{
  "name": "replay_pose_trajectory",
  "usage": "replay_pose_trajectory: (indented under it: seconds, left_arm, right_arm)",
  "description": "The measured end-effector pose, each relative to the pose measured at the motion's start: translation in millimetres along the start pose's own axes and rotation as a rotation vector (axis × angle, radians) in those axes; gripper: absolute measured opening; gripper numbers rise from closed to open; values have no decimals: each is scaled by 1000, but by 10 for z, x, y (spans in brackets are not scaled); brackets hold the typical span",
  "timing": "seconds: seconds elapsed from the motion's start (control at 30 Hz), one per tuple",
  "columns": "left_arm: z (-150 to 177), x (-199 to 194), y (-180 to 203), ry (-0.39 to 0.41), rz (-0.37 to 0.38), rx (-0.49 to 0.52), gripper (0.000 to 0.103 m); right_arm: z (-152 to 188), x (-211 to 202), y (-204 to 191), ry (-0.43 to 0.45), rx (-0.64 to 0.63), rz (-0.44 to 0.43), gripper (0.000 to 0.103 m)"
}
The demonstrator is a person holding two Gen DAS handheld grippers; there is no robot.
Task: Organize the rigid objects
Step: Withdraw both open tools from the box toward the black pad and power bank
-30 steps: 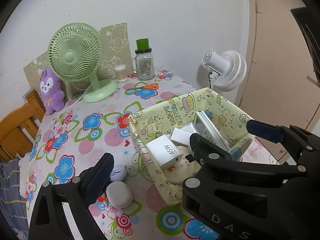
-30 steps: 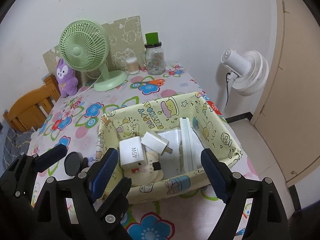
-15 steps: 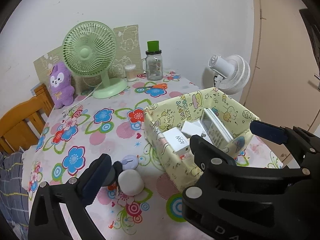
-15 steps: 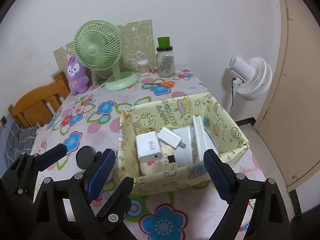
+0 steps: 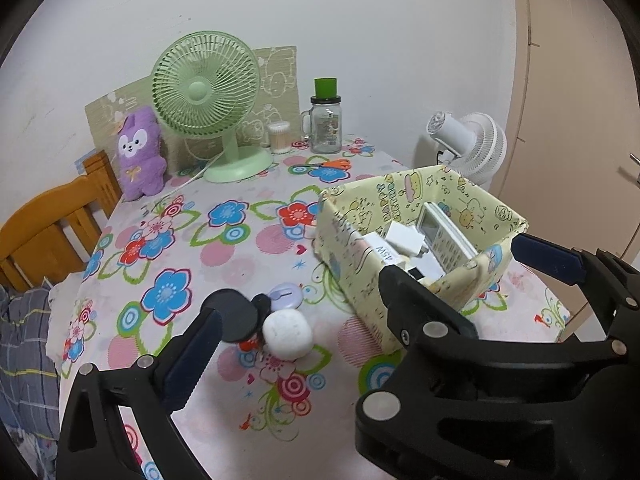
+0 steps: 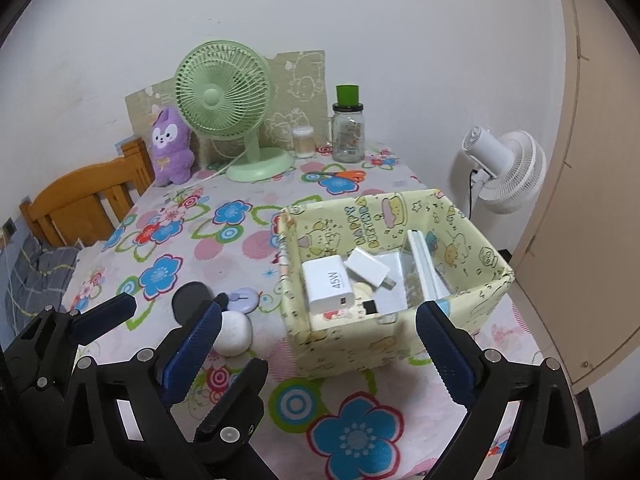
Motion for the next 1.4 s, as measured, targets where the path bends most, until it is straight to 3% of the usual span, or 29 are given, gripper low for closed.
replay_pose_trajectory:
  seconds: [0.93, 1.4]
  left_arm:
    - [538, 164, -562, -33, -80, -16, 103]
    - [708, 473, -757, -101, -60, -22, 103]
  right_arm:
    - [426, 305, -592, -34, -80, -21, 99]
    - [585, 660, -764, -104, -109, -38, 99]
Point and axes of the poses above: each gripper's, at about its wrist camera, not at the fingertips, and x roughly the way its jaws point, y to its right, z to its underside, the point moved 7 cm from there along x, roughly the way its jaws point, and after that the axes turned 4 degrees about -x, right-handed, at the moved point
